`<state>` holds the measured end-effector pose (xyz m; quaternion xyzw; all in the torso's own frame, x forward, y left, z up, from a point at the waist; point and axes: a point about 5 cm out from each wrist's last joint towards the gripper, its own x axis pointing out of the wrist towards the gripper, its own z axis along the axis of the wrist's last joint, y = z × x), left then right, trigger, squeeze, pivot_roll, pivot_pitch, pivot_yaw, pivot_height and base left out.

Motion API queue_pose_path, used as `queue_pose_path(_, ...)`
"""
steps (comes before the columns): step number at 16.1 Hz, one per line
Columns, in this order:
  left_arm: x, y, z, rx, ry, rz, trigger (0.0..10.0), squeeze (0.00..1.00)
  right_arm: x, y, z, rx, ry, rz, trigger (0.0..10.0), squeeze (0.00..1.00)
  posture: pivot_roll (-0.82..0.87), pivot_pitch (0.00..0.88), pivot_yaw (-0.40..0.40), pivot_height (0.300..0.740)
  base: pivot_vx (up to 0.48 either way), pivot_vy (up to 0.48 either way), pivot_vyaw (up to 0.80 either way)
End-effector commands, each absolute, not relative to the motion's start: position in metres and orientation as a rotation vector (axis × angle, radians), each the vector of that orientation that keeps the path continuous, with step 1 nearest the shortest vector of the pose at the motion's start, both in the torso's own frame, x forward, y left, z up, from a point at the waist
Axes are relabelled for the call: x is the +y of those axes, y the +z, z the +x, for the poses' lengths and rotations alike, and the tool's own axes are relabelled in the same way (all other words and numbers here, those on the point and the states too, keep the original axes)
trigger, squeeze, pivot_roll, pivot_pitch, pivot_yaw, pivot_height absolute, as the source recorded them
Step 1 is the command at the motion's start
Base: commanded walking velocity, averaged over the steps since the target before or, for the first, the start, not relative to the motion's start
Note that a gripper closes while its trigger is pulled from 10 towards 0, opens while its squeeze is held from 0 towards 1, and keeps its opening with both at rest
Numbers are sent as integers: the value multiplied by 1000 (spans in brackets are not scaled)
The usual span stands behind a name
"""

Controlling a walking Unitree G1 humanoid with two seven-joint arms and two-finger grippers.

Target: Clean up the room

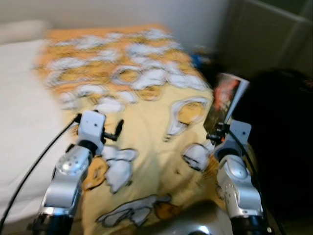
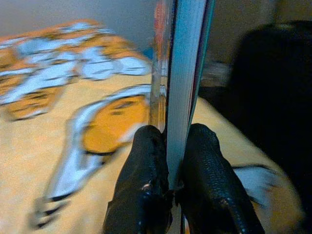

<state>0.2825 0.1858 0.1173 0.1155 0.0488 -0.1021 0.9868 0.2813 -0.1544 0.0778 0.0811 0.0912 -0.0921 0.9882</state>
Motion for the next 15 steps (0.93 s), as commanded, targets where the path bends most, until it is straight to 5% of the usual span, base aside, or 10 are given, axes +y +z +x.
queue_pose_path(1, 183, 122, 286, 82, -216, 232, 10000, 0, -151, 92, 288, 116, -170, 172, 10000, 0, 84, 0, 22, 740, 0, 386, 0)
queue_pose_path(15, 180, 116, 285, 94, -215, 218, 10000, 0, -154, 93, 289, 114, -161, 158, 10000, 0, 70, 0, 16, 740, 0, 389, 0)
